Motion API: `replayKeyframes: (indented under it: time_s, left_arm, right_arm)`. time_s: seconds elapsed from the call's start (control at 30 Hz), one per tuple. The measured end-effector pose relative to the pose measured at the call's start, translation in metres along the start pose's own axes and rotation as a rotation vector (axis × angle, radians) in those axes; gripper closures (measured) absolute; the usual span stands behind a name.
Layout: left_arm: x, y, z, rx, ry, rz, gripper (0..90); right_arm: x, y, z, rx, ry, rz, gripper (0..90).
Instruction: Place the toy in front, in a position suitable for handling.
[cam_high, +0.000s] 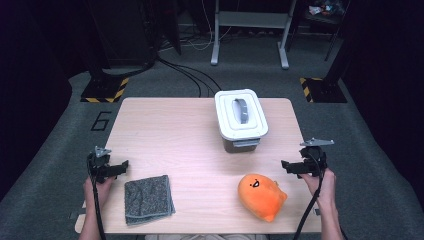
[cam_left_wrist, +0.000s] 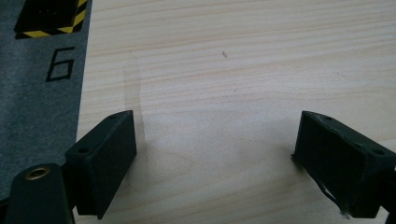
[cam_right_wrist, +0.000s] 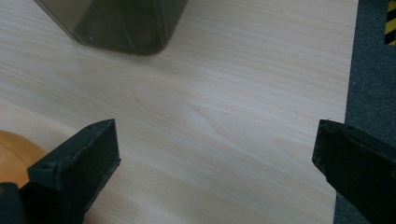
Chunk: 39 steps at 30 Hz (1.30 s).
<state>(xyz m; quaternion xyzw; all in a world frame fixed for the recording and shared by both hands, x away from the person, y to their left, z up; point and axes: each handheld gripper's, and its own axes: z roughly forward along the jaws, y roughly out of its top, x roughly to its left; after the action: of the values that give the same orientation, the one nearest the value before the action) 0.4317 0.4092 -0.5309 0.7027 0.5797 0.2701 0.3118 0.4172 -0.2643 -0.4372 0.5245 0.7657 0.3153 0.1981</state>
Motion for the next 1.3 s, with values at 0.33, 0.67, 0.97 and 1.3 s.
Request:
replayKeyframes:
  time_s: [0.33, 0.67, 0.97, 1.3]
  left_arm:
    - [0.000, 0.000, 0.000, 0.001, 0.001, 0.000, 12.5]
    - [0.000, 0.000, 0.000, -0.001, 0.002, 0.003, 12.5]
    - [0.000, 0.000, 0.000, -0.002, 0.003, 0.002, 12.5]
    - [0.000, 0.000, 0.000, -0.001, 0.002, 0.002, 12.5]
  right_arm:
    - [0.004, 0.019, 0.000, -0.012, 0.017, -0.012, 0.0]
    - [0.016, 0.047, 0.001, -0.016, 0.043, -0.037, 0.0]
    - [0.023, 0.068, 0.004, -0.021, 0.072, -0.052, 0.0]
    - [0.033, 0.087, 0.009, -0.030, 0.091, -0.058, 0.0]
